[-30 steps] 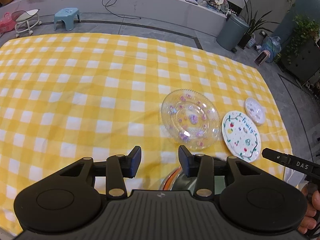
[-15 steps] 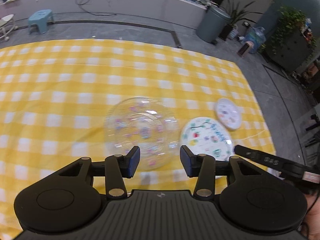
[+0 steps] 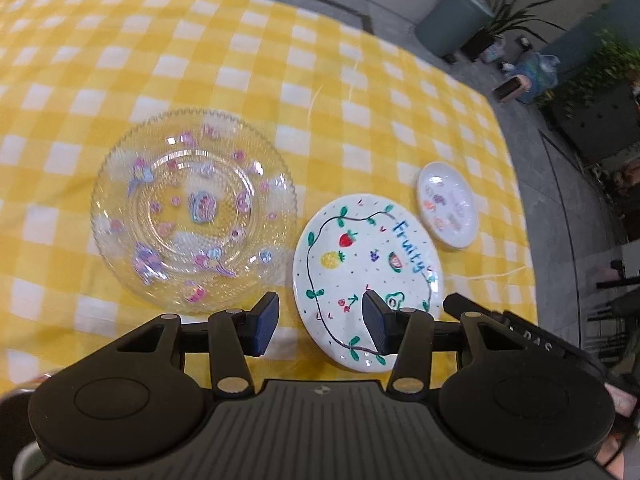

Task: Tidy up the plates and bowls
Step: 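Move both tools to the rim of the white 'Fruity' plate, then close the left tool on the Fruity plate rim while the right tool grips it, then lift the Fruity plate with both tools and carry it toward the bowl stack, then lower the Fruity plate and open both tools, then move both tools to the rim of the clear glass plate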

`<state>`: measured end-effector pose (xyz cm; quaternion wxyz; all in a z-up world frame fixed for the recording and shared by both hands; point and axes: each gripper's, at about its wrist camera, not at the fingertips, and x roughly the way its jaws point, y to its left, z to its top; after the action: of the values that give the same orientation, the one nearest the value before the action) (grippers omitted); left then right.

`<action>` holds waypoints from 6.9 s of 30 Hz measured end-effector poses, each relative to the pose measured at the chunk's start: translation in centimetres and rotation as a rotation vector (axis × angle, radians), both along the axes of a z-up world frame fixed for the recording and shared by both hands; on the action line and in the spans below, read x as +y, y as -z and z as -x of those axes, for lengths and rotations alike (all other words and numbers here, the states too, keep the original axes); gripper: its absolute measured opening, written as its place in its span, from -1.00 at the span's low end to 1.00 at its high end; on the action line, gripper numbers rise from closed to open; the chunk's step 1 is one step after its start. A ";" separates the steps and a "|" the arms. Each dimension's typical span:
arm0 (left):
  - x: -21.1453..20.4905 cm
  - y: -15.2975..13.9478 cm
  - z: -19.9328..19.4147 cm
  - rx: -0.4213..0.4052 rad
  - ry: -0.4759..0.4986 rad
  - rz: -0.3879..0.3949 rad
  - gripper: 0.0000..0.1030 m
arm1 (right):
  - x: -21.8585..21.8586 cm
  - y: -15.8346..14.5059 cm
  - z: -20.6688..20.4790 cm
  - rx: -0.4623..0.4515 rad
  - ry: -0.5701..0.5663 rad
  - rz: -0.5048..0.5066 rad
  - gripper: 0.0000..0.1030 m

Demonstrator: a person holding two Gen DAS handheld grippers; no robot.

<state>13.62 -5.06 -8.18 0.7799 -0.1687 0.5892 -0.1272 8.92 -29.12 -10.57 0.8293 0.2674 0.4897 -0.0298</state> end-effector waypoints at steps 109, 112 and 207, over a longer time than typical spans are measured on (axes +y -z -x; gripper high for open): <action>-7.1 1.4 11.1 -0.066 0.338 -0.351 0.09 | -3.0 1.4 10.5 0.125 -0.015 -0.070 -0.27; -7.1 1.1 11.2 -0.072 0.342 -0.358 0.12 | -3.3 1.3 10.6 0.112 0.002 -0.070 -0.27; 10.8 2.7 -6.4 -0.076 0.148 -0.192 -0.52 | 15.3 2.2 -9.2 -0.057 -0.309 -0.047 -0.80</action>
<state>20.02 5.75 -10.87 0.8026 -0.0445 0.5797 -0.1334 18.07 -13.84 -12.78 0.8310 0.2091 0.5020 0.1171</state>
